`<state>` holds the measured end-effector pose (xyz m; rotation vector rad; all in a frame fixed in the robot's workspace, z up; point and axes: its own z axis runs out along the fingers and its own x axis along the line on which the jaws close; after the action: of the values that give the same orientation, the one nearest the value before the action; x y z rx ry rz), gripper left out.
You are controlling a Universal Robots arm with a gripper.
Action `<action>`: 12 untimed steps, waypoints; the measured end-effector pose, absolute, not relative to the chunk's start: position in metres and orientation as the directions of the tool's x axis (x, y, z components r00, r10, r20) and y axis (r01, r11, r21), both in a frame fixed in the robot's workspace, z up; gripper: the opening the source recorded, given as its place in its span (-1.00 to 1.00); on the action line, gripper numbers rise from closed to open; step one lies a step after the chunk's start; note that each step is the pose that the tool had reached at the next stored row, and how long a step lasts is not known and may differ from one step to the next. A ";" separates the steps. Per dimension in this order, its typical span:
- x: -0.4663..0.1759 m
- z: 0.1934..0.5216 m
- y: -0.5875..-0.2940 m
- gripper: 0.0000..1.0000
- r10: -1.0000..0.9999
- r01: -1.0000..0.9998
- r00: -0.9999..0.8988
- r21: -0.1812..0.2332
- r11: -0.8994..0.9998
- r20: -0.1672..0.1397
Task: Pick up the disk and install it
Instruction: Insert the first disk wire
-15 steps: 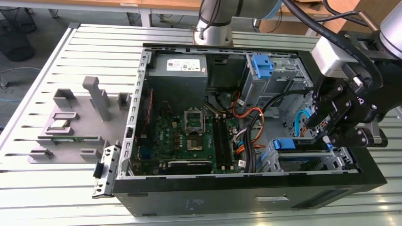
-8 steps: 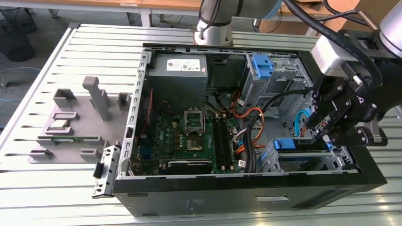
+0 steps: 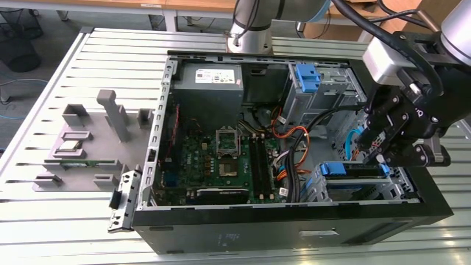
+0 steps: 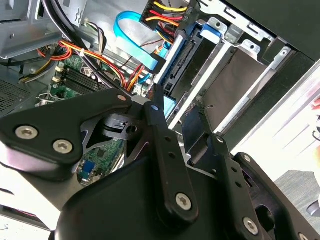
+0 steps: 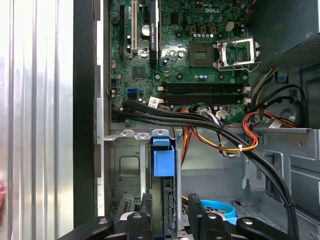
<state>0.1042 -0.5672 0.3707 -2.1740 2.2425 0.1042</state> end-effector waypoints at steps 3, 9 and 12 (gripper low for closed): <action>0.104 0.371 -0.565 -0.16 -0.998 -0.999 -0.032 0.036 0.030 -0.058; 0.104 0.370 -0.562 -0.16 -0.998 -0.999 -0.032 0.036 0.030 -0.058; 0.104 0.370 -0.561 -0.16 -0.998 -0.999 -0.032 0.036 0.030 -0.058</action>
<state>0.1042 -0.5605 0.3701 -2.1739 2.2426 0.1040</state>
